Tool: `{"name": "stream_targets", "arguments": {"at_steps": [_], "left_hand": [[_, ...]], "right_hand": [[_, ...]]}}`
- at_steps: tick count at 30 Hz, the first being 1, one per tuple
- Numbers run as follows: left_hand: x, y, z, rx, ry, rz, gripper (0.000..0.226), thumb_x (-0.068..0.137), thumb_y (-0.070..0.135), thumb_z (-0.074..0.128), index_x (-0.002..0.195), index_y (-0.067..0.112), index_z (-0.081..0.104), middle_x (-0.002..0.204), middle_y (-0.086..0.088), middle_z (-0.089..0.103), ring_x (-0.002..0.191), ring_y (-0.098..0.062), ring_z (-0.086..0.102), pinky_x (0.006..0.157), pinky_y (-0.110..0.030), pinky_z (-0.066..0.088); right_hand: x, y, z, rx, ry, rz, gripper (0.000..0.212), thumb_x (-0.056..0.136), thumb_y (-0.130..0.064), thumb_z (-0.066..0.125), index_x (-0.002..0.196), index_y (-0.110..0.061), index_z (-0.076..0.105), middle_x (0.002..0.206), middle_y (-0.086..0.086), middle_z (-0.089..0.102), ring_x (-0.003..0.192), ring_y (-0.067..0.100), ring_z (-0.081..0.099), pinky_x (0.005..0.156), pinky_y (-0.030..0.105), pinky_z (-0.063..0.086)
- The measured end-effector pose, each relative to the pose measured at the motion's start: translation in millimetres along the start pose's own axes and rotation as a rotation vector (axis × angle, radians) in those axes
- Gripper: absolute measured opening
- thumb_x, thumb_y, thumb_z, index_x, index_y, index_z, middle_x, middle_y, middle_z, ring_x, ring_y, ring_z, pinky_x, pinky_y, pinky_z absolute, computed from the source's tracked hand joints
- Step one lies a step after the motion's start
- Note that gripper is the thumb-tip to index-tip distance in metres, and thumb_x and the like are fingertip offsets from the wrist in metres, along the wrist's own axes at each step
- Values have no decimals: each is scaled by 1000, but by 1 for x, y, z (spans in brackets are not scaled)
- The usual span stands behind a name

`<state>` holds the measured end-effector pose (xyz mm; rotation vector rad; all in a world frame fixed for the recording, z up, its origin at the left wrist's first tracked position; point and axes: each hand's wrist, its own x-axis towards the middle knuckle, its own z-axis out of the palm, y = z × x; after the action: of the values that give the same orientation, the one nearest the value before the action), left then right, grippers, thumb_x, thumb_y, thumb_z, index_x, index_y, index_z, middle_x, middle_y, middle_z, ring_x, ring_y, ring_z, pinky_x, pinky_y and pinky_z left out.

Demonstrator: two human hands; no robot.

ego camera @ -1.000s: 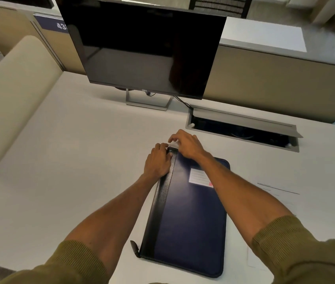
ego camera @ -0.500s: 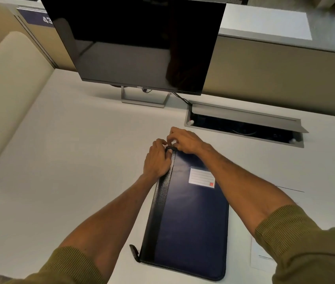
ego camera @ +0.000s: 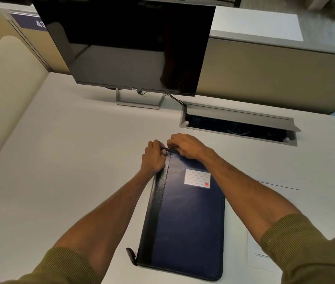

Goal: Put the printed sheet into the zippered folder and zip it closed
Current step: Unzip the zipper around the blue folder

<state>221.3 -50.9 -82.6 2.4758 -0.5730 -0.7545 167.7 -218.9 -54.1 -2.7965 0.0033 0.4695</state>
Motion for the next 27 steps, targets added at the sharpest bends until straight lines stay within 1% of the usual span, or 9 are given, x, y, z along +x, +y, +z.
{"name": "stream_targets", "arguments": {"at_steps": [2,6,10,16,19,23,27], "left_hand": [[-1,-2,-1,-17,11,-4,22,111,16,47,131,11,53,140,-12,51,130,-36,52,112,-55,44],[-4,-3,-1,-32,26,-5,22,112,16,46,132,12,53,140,-12,52,130,-35,54,114,-55,43],[-6,-1,0,-47,34,-17,24,113,16,46,135,11,54,141,-13,51,132,-35,54,116,-54,42],[-9,3,-2,-33,35,-49,24,113,17,46,135,11,53,143,-14,51,135,-37,52,117,-55,40],[-10,7,-2,-7,29,-58,25,113,17,45,136,10,52,143,-15,51,135,-38,51,117,-56,40],[-11,7,-1,6,44,-83,27,113,17,44,137,9,52,145,-17,50,138,-39,50,119,-56,38],[-14,9,0,52,59,-86,28,113,21,45,139,12,53,146,-17,50,140,-40,49,120,-56,37]], "right_hand": [[-8,8,-1,-19,-11,-6,13,107,-14,56,109,-18,68,112,5,65,104,24,58,88,40,54],[-32,30,-1,-47,-21,20,14,108,-17,56,114,-20,68,120,4,63,108,22,57,91,39,54],[-57,50,1,-94,-21,92,17,108,-17,57,119,-22,69,127,4,62,114,23,57,100,39,53],[-92,73,3,-145,-14,195,20,107,-14,61,123,-22,68,132,5,62,118,24,58,105,39,51],[-110,83,6,-211,30,240,23,107,-15,60,128,-24,67,135,3,62,123,24,56,109,40,47],[-142,95,17,-288,67,308,28,110,-19,55,135,-28,63,141,0,60,132,22,51,110,39,39],[-167,91,37,-212,166,454,23,110,-24,55,132,-25,63,139,-2,63,130,22,53,111,38,38]]}}
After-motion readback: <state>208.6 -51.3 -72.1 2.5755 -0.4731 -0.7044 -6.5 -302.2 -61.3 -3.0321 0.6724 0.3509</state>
